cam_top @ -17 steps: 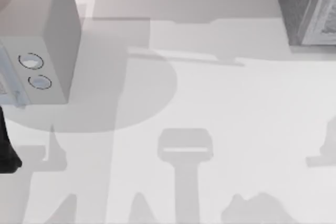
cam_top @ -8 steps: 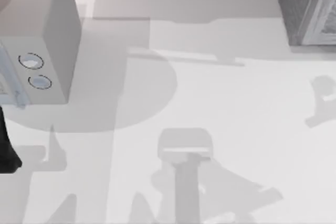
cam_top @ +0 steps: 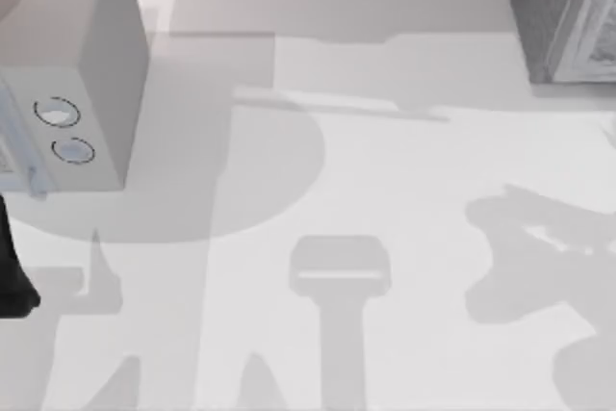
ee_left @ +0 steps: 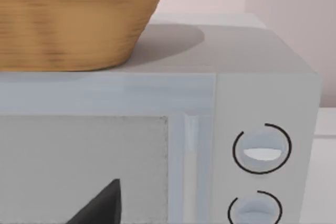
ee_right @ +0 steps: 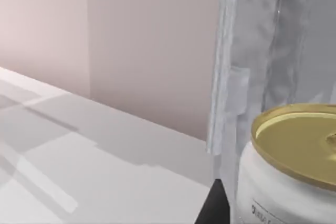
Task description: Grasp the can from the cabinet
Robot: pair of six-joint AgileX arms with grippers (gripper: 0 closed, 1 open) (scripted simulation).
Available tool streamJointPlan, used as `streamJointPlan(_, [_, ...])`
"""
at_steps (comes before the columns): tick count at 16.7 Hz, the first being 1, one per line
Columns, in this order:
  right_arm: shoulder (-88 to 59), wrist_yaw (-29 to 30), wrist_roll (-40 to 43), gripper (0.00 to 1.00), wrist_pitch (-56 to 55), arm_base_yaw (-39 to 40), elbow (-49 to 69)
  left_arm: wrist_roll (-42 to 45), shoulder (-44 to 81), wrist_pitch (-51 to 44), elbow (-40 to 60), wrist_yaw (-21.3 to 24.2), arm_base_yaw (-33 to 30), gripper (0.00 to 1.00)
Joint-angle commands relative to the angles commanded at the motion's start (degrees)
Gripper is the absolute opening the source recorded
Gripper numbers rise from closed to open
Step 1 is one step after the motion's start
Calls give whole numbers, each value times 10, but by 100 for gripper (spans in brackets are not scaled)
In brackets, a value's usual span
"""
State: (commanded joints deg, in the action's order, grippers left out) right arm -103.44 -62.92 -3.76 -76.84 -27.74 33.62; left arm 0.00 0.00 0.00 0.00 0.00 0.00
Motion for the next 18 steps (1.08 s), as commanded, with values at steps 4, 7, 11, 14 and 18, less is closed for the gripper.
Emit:
streamJointPlan(4, [-188, -79, 5, 0, -124, -28, 43, 0, 0, 0, 0, 0, 0, 100])
streamJointPlan(7, [-266, -105, 8, 0, -170, -38, 60, 0, 0, 0, 0, 0, 0, 100])
streamJointPlan(11, [-289, -112, 9, 0, -181, -40, 65, 0, 0, 0, 0, 0, 0, 100])
streamJointPlan(14, [-289, -111, 8, 0, -179, -37, 63, 0, 0, 0, 0, 0, 0, 100])
streamJointPlan(18, [-301, -85, 13, 0, -175, -12, 78, 0, 0, 0, 0, 0, 0, 100])
